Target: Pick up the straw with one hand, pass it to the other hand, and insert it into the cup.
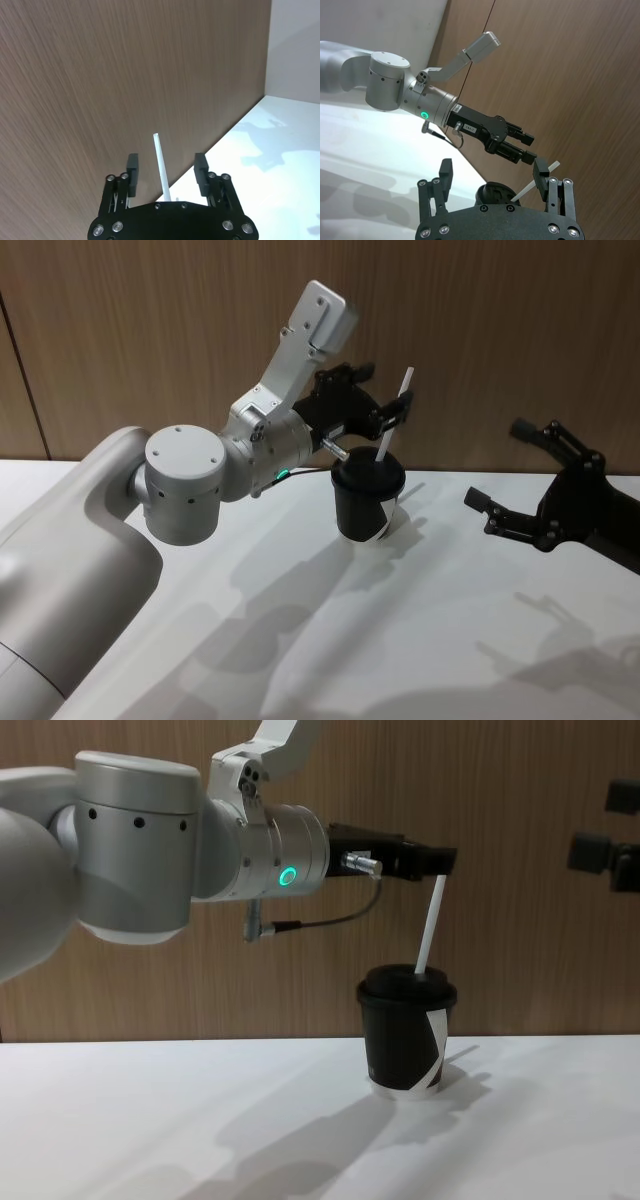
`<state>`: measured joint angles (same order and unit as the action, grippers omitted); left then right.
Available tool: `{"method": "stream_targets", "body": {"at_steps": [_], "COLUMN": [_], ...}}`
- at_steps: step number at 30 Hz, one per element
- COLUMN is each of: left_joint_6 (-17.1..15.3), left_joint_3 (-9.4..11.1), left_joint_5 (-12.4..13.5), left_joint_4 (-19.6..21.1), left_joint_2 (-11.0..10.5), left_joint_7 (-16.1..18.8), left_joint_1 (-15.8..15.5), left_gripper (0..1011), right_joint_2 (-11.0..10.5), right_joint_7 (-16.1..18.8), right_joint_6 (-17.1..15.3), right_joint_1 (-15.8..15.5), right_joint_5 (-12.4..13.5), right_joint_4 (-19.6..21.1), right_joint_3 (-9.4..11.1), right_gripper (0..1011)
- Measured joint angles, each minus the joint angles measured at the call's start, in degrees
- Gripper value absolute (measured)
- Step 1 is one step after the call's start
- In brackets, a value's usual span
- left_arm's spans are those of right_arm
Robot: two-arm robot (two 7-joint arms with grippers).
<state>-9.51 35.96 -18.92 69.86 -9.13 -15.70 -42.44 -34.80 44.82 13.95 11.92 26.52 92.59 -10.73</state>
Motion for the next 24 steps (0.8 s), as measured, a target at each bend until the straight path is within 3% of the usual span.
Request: {"method": "stream_targets", "body": {"at_steps": [8, 13, 24], "left_joint_6": [0.3, 1.52, 5.32], "left_joint_3": [-0.29, -0.65, -1.81], "left_joint_5": [0.09, 0.17, 0.57], "left_joint_4": [0.16, 0.94, 3.48], "left_joint_2": [-0.13, -0.75, -2.73], "left_joint_7": [0.0, -0.18, -0.85], "left_joint_1": [0.38, 1.2, 3.9], "left_gripper": [912, 1002, 1003], "right_joint_2": [0.01, 0.38, 2.78], "right_joint_7": [-0.13, -0.97, -5.39], "right_joint_6": [-0.19, -1.06, -5.35], "right_joint_1": [0.04, 0.14, 1.06], "right_joint_5": [0.11, 1.02, 4.59], "right_joint_4": [0.06, 0.42, 2.4], "right_joint_3": [0.0, 0.2, 1.26], "right_gripper": [1001, 1001, 1001]}}
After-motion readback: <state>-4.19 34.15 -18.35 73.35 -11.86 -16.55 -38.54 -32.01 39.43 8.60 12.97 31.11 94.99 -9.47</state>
